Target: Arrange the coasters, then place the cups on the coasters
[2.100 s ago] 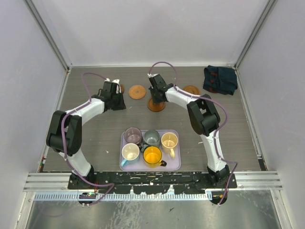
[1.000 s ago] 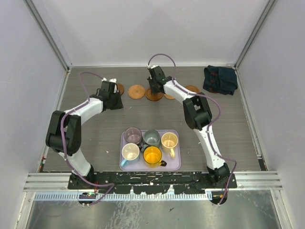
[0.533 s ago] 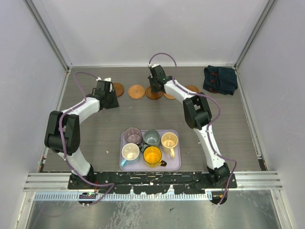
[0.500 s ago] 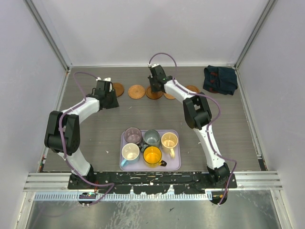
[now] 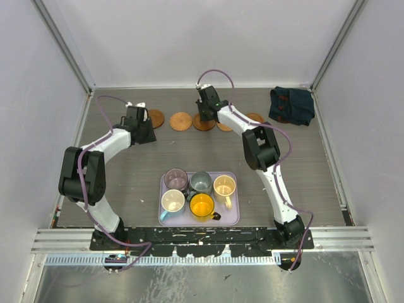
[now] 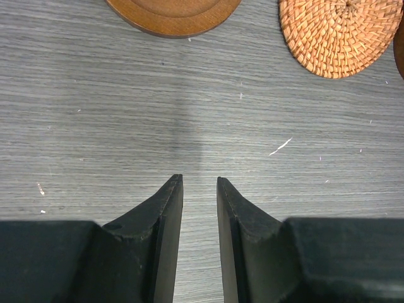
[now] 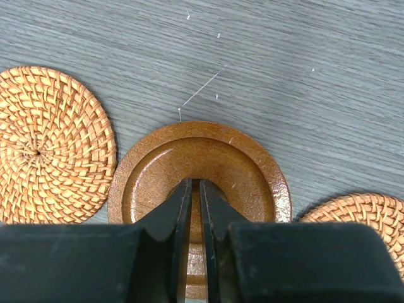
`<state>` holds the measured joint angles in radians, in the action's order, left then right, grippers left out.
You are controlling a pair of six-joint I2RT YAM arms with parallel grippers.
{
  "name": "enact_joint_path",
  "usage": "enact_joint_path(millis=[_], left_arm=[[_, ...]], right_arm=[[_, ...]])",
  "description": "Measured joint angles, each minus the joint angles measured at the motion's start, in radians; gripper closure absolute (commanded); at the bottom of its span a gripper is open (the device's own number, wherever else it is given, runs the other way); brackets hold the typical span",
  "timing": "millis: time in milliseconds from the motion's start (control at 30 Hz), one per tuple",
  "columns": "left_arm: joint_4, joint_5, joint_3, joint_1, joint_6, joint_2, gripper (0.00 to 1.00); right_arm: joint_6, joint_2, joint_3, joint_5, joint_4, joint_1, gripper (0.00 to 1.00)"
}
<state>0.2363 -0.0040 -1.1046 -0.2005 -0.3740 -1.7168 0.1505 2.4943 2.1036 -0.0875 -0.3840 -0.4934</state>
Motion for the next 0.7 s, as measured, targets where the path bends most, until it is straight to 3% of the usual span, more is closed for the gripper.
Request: enact_joint_path(millis=[700], left_arm=[[-0.001,0.000,0.000,0.013,-0.002,0.000,0.70]], right_arm=[[0.002,-0.027,-0.058,-0.001,0.060,0.000,0.82]])
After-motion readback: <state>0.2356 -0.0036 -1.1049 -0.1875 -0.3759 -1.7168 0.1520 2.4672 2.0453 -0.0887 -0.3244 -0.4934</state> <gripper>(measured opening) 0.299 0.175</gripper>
